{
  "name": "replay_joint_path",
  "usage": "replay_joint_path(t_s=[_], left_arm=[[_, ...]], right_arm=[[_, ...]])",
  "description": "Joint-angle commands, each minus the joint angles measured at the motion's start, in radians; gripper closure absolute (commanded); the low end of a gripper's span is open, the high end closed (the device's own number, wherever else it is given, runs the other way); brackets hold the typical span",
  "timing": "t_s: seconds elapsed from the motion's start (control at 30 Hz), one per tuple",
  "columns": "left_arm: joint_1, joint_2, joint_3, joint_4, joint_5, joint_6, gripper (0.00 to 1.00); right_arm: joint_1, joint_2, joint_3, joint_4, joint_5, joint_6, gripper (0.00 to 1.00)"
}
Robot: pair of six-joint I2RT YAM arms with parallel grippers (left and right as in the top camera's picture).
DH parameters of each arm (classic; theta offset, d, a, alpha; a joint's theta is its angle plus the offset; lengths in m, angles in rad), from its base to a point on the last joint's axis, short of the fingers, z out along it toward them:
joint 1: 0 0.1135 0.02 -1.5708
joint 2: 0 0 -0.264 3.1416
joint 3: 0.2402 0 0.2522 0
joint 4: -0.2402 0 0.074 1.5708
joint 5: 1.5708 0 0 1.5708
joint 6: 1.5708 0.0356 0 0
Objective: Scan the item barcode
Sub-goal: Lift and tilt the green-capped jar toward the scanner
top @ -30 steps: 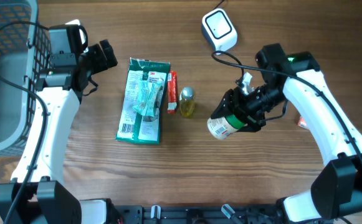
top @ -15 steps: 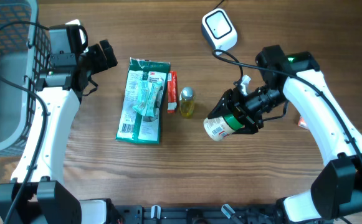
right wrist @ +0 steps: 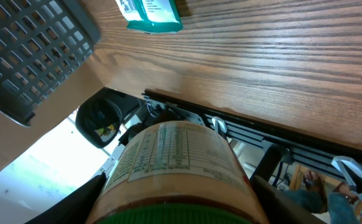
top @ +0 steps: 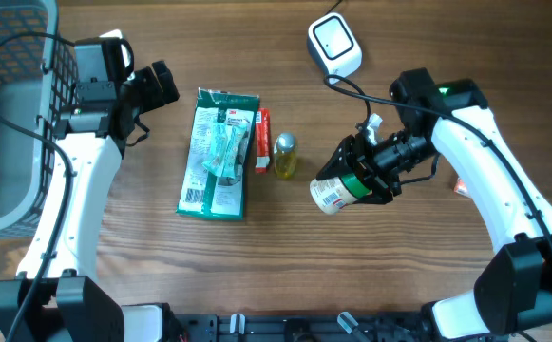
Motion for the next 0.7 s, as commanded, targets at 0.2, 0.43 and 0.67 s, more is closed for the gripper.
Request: replay_joint_path(t_s=[0.2, 0.43, 0.67], left_arm=[[0.004, 0.000, 0.006, 0.000, -0.010, 0.009, 0.00], [0.004, 0.000, 0.006, 0.000, -0.010, 0.009, 0.00], [0.004, 0.000, 0.006, 0.000, -0.010, 0.009, 0.00]], right_arm=[[0.002, -0.014, 0.016, 0.060, 0.240, 0.100, 0.70], [0.002, -0.014, 0.016, 0.222, 0.504, 0.222, 0.72], [0.000, -0.014, 0.016, 0.433, 0.536, 0.198, 0.74]])
